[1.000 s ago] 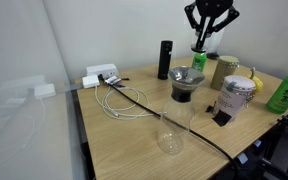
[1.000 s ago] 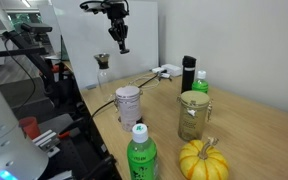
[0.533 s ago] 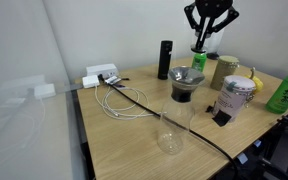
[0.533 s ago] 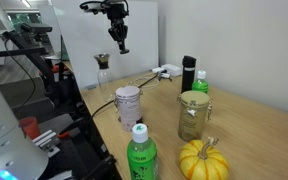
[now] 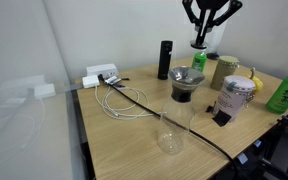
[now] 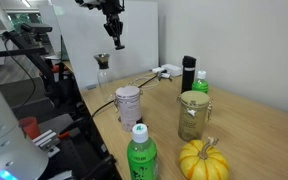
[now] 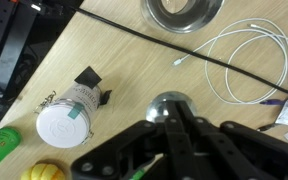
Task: Pick the lid from the table and place it on top of the jar
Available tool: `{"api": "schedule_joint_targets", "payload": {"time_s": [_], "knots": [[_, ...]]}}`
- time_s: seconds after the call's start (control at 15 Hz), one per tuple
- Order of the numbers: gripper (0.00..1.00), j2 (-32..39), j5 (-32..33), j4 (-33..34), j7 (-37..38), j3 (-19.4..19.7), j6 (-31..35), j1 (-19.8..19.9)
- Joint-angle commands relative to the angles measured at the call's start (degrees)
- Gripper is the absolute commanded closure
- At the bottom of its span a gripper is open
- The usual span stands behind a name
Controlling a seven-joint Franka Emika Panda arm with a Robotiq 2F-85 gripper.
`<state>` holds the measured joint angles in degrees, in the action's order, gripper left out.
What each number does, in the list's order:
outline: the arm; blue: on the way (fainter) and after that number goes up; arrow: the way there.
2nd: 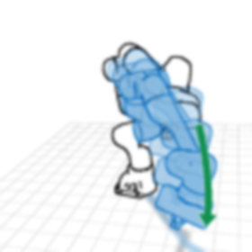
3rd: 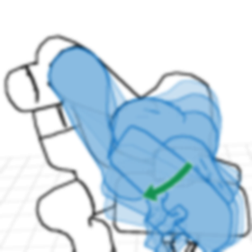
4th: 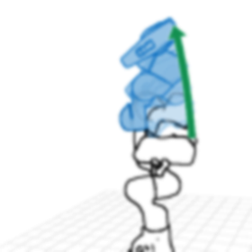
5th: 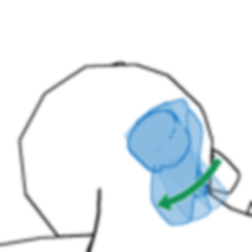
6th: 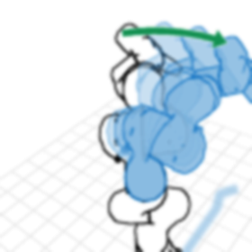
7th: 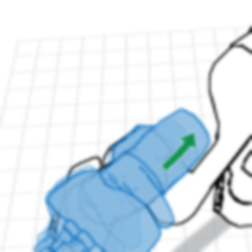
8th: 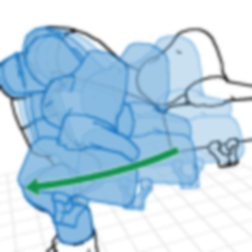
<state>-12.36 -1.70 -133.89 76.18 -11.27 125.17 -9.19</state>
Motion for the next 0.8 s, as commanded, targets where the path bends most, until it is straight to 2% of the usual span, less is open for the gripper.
{"api": "schedule_joint_targets", "payload": {"time_s": [0.0,0.4,0.73], "knots": [[0.98,-1.44,-2.99,1.07,-3.90,-0.58,-2.64,-0.59],[0.98,-2.21,-11.46,0.37,-10.38,-1.06,-4.18,-2.86],[0.98,-1.79,-15.53,-0.19,-13.86,-2.53,-5.68,-4.39]]}}
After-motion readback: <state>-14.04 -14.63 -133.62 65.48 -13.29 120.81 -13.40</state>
